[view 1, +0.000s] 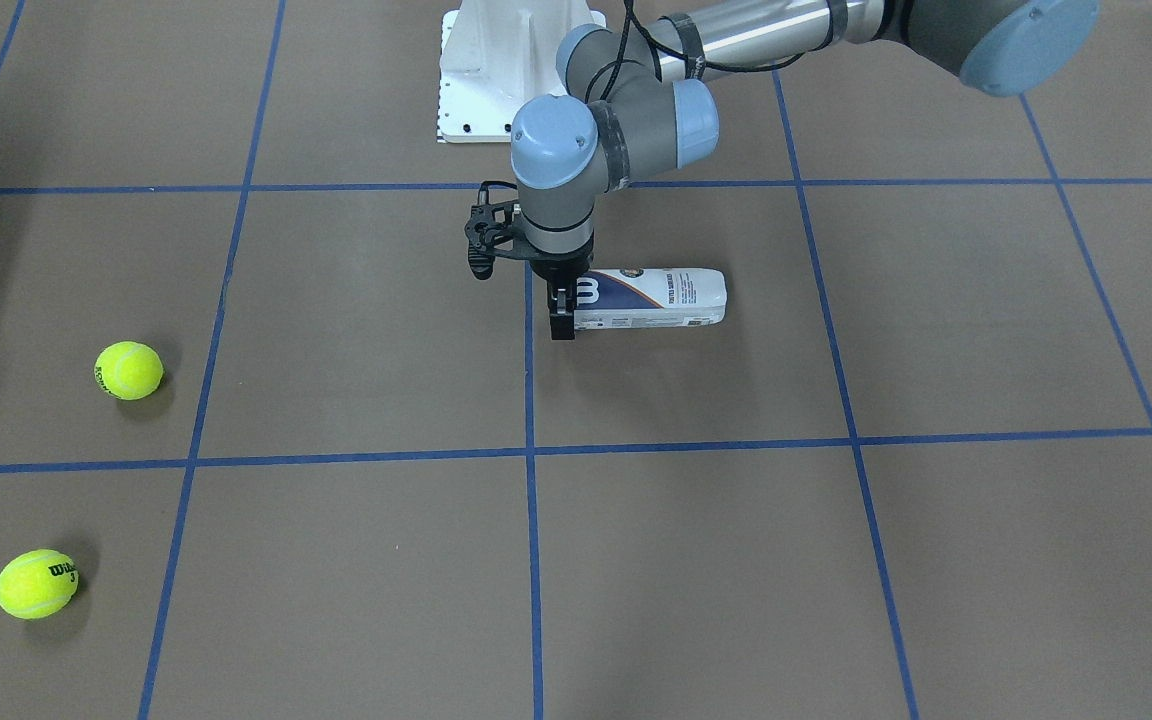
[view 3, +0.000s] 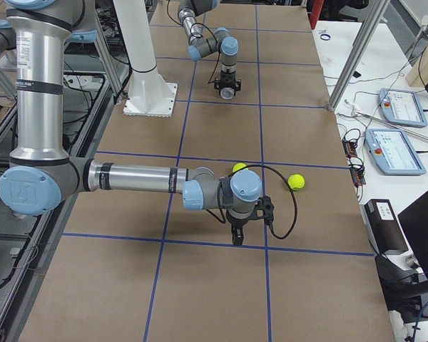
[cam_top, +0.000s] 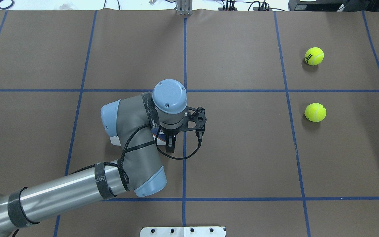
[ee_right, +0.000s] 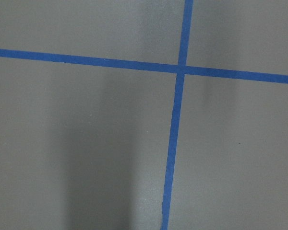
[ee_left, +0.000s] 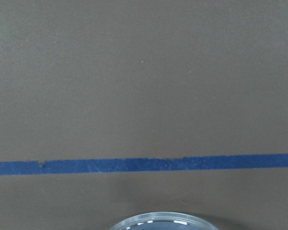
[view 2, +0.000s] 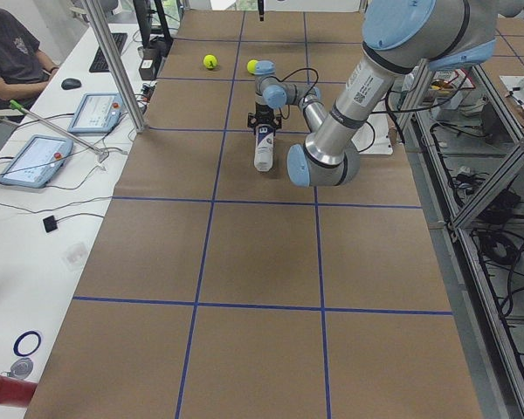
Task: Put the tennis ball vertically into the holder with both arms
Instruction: 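Close the left gripper around the can's open end, then lift and rotate the can upright with the left gripper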
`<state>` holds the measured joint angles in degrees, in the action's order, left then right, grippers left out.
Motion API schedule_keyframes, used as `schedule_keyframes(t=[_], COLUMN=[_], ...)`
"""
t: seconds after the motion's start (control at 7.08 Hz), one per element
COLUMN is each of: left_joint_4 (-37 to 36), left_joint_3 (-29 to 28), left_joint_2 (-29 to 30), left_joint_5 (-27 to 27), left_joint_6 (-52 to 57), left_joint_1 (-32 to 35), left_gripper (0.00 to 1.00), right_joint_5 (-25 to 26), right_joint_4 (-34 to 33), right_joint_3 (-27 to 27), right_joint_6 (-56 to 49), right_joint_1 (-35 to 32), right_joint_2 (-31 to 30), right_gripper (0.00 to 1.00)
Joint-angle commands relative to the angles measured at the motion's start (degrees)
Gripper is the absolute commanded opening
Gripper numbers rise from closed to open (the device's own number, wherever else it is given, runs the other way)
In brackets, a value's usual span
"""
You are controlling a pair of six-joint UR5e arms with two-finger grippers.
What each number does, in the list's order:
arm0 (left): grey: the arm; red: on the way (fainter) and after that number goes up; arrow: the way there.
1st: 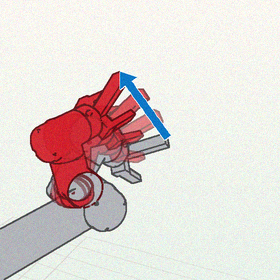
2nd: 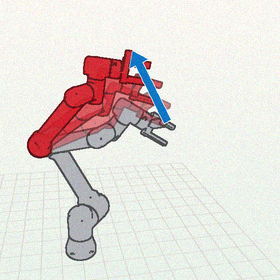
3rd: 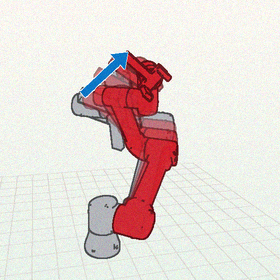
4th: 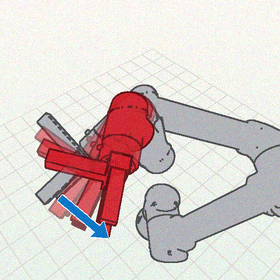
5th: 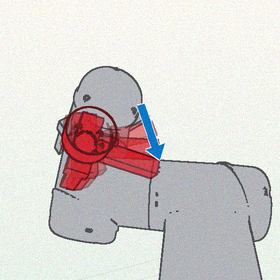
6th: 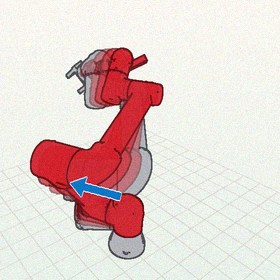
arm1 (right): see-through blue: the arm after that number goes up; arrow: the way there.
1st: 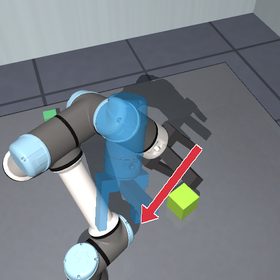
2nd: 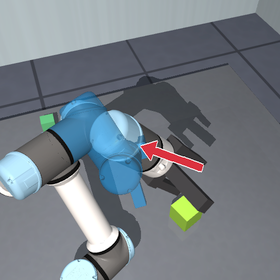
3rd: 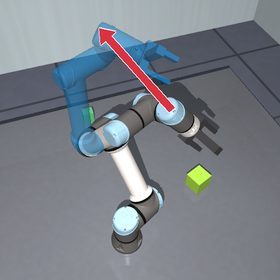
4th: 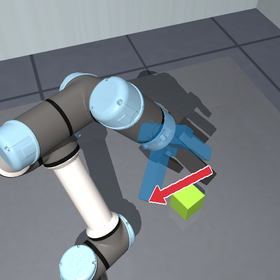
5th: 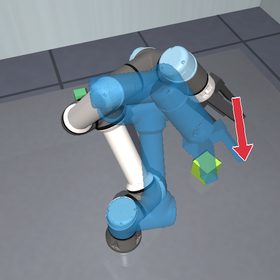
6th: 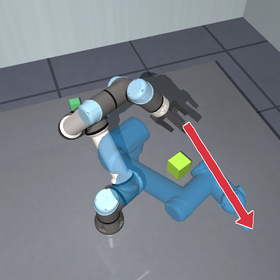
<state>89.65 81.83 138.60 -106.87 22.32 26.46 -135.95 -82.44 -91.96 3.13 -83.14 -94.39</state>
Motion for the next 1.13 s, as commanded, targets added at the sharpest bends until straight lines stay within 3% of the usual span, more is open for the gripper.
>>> schedule_keyframes(t=[0.0,0.28,0.56,0.71,0.99], left_joint_4=[-0.09,0.00,3.30,7.25,24.60], left_joint_3=[0.00,1.65,7.61,9.47,8.71], left_joint_2=[0.00,0.35,0.44,0.44,0.09], left_joint_5=[0.09,0.09,0.00,-0.09,0.00], left_joint_6=[0.00,0.17,-0.43,-2.88,-13.30], left_joint_1=[0.00,0.87,3.67,5.95,7.38], left_gripper=[0.82,0.81,0.81,0.81,0.81], right_joint_5=[-0.01,-0.10,-0.10,-0.19,-1.16], right_joint_4=[0.00,0.00,0.00,-0.09,2.61], right_joint_3=[-0.24,-0.59,-0.68,-0.85,-0.86], right_joint_6=[0.03,0.03,0.12,0.12,0.12], right_joint_1=[0.00,0.00,0.00,0.00,0.09], right_joint_2=[0.00,0.00,0.17,0.61,1.75], right_gripper=[0.99,0.99,0.99,0.99,0.99])
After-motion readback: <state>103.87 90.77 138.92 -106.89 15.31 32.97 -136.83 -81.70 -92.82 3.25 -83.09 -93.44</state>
